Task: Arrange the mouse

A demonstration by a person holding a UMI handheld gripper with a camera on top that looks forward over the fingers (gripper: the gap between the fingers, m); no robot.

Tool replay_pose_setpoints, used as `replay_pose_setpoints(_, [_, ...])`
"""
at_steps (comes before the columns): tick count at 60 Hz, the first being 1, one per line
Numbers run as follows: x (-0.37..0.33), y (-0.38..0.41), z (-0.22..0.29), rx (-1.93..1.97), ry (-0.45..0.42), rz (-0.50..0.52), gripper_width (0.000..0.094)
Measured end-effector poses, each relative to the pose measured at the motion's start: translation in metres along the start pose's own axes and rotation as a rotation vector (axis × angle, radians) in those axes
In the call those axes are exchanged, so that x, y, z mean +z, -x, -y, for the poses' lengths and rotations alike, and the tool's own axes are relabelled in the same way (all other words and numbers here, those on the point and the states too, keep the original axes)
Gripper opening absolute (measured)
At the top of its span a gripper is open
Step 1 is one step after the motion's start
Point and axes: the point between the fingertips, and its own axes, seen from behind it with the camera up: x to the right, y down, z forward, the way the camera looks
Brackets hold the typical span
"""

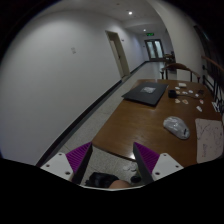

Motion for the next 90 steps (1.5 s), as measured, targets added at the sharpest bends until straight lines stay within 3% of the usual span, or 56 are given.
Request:
replay_pose_setpoints(12, [-0.01, -0.059, 0.011, -0.028, -0.026, -0.098, 0.0846])
replay_pose_setpoints(19, [-0.011, -0.126, 0.015, -0.078, -0.043, -0.214, 0.0846])
replay_pose_setpoints(27, [-0.004, -0.205, 0.014, -0.117, -0.004, -0.351, 0.0842])
replay_pose_setpoints(40, [0.038, -0.258, 0.005, -0.138, 0.092, -0.377, 0.0847])
replay_pose_setpoints(47, [0.062, -0.269, 0.026, -0.125, 0.089, -0.356, 0.082])
replay_pose_setpoints(50, [0.073, -0.274, 0.033, -0.09, 0.092, -0.343, 0.0793])
replay_pose_setpoints(58, [0.09, -0.295, 0.053, -0.052, 0.085, -0.387, 0.0548])
replay_pose_setpoints(67, [0.09, -0.293, 0.052, -0.062, 0.089, -0.382, 0.0491])
replay_pose_setpoints(72, [0.086, -0.289, 0.055, -0.015, 0.081, -0.352, 0.0391])
replay_pose_setpoints(83, [-0.026, -0.266, 0.14, -0.088, -0.183, -0.327, 0.0354])
replay_pose_setpoints(90, [-0.113, -0.309, 0.162, -0.05, -0.288, -0.422, 0.0349])
